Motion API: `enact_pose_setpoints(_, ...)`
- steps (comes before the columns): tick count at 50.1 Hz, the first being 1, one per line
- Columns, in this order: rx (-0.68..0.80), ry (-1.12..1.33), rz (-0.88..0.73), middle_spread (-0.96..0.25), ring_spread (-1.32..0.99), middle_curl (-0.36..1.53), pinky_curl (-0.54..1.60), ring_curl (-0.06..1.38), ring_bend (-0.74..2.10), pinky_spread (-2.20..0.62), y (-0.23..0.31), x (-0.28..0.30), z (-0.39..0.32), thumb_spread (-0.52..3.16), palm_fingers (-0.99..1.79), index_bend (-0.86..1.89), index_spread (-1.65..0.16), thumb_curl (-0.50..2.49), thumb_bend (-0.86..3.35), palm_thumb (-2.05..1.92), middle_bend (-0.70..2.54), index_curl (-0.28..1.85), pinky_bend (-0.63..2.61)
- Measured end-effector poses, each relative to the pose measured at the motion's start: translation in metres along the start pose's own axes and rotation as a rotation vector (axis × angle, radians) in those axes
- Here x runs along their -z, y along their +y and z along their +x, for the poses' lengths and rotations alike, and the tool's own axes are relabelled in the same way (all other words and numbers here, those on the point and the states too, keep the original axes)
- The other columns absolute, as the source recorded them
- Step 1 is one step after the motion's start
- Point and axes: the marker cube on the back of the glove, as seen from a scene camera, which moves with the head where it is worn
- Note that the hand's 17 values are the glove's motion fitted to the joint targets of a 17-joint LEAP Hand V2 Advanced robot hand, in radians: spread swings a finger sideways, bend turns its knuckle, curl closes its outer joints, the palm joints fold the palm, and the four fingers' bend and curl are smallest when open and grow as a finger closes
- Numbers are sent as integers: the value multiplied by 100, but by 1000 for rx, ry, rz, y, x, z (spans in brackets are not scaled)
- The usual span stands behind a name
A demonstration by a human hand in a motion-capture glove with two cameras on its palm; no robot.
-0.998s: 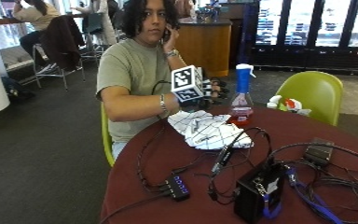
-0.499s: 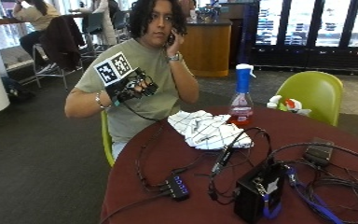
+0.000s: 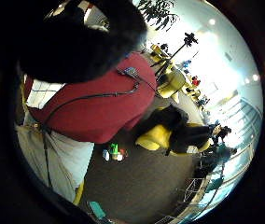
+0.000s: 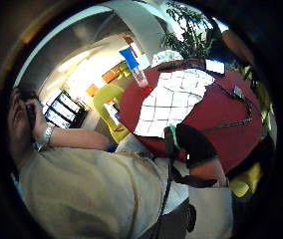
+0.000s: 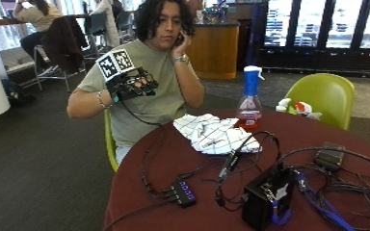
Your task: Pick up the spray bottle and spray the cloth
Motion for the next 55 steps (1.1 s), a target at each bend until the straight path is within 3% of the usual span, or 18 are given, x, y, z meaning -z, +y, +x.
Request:
enact_pose_setpoints(29,-60,-27,97,-3,-6,35,35,38,31,14,23,-1,4,116,72,15,-33,44,-2,76,18,32,20)
enact_pose_setpoints(39,-63,30,3,-3,-7,34,36,38,30,16,32,16,27,114,63,14,-35,41,-4,66,16,32,21)
enact_pose_setpoints(55,-32,-97,-212,-3,-7,32,36,37,31,20,34,3,32,111,54,14,-37,39,-3,59,16,30,22)
